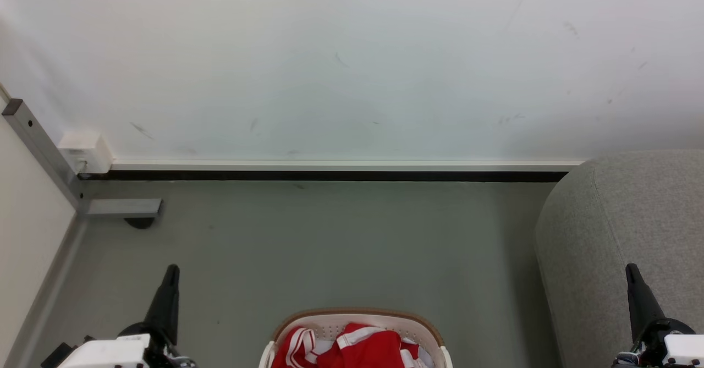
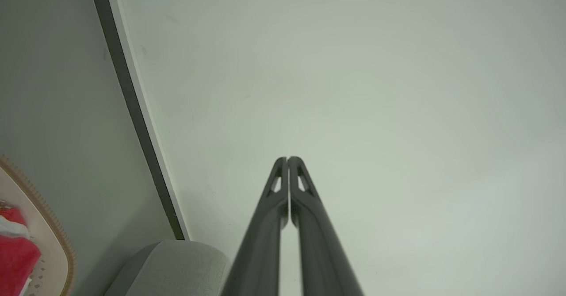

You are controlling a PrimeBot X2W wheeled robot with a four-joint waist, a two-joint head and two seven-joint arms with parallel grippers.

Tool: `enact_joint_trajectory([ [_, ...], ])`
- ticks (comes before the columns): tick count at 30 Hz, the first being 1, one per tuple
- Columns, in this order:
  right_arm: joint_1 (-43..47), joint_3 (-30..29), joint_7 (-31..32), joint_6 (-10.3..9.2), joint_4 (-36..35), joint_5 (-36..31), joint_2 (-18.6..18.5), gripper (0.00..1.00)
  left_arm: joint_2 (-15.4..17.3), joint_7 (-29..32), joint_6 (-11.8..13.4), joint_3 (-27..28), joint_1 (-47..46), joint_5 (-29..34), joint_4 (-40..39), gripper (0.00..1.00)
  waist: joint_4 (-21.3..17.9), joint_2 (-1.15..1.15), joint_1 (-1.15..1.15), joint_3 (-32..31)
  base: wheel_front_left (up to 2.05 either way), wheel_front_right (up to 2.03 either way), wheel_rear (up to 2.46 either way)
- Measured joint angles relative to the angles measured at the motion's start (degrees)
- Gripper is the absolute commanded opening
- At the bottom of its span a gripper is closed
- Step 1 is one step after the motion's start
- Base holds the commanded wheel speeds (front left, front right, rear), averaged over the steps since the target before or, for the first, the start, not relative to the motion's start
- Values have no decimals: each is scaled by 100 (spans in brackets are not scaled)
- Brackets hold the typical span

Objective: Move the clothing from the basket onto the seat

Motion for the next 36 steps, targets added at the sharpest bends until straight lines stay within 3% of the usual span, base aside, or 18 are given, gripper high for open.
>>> enact_joint_trajectory([
  [4,0,0,0,0,0,0,0,0,0,0,0,0,0,0,0,0,0,0,0,0,0,0,0],
  [5,12,5,-2,0,21,2,1,100,-7,-5,2,0,8,3,19,100,0,0,0,0,0,0,0],
  [22,159,311,-349,0,-33,33,79,100,-57,-369,33,-81,195,302,21,100,-37,0,0,41,0,0,0],
  [30,120,654,-565,0,-133,-545,-42,100,-56,-566,44,-36,194,1038,-126,100,-100,0,0,32,0,0,0],
  [36,59,760,-717,0,-268,-1363,-94,100,-54,-716,125,-152,201,1804,-308,100,-136,0,0,21,0,0,0],
])
